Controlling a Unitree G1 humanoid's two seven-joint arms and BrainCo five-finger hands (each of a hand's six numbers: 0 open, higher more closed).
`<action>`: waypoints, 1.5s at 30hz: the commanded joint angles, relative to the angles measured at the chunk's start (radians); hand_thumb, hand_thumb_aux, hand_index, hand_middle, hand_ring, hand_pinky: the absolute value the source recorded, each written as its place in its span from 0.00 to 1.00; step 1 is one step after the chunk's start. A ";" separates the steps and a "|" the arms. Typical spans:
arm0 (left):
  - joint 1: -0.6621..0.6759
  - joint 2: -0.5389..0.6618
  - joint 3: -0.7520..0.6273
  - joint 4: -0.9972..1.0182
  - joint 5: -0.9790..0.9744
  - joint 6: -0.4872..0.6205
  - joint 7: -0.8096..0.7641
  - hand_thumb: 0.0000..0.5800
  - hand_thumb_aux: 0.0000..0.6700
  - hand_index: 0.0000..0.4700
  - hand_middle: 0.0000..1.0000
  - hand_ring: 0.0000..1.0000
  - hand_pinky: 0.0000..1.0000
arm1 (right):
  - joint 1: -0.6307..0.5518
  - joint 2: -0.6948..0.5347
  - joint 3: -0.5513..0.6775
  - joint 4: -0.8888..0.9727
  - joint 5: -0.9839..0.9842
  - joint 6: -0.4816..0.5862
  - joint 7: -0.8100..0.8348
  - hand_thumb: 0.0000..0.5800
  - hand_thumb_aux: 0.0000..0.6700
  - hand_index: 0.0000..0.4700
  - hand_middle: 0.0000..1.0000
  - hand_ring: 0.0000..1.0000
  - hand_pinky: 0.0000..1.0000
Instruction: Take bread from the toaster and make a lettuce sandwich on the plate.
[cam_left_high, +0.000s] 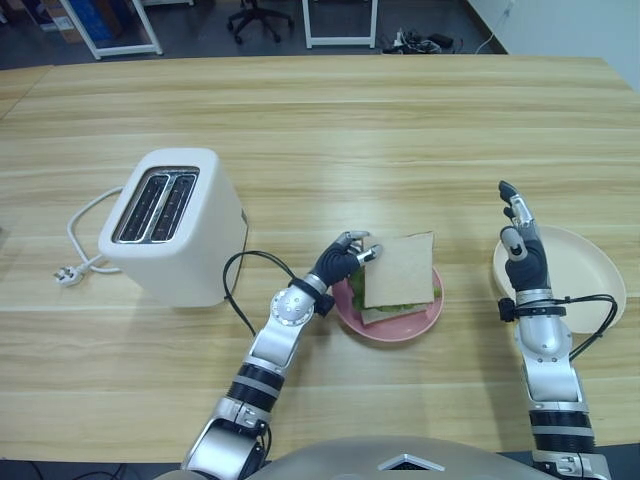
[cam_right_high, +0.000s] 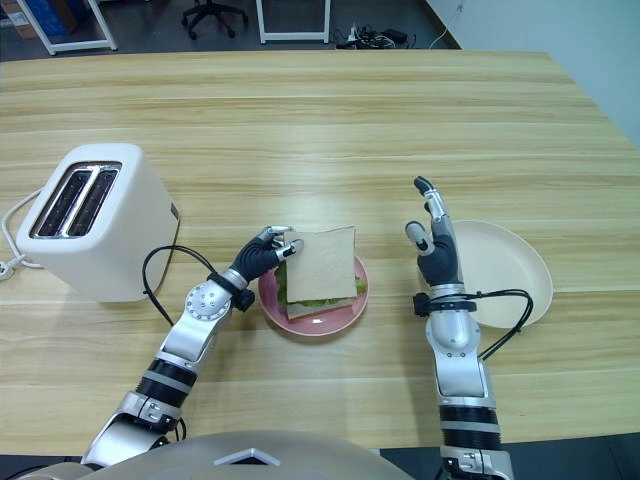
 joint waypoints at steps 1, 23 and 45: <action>0.028 0.017 -0.009 -0.041 0.027 0.037 -0.016 1.00 1.00 1.00 1.00 1.00 1.00 | -0.002 -0.014 0.055 0.005 -0.083 -0.030 0.000 0.00 0.00 0.00 0.00 0.00 0.00; 0.005 0.050 -0.010 0.065 0.214 0.043 0.092 1.00 1.00 1.00 1.00 1.00 1.00 | 0.034 -0.269 0.404 0.083 -0.861 -0.100 -0.111 0.00 0.00 0.00 0.00 0.00 0.00; 0.076 0.259 -0.006 -0.220 0.927 0.098 0.678 0.00 0.00 0.00 0.00 0.00 0.00 | -0.037 -0.289 0.639 0.298 -0.822 0.021 0.036 0.00 0.00 0.00 0.00 0.00 0.00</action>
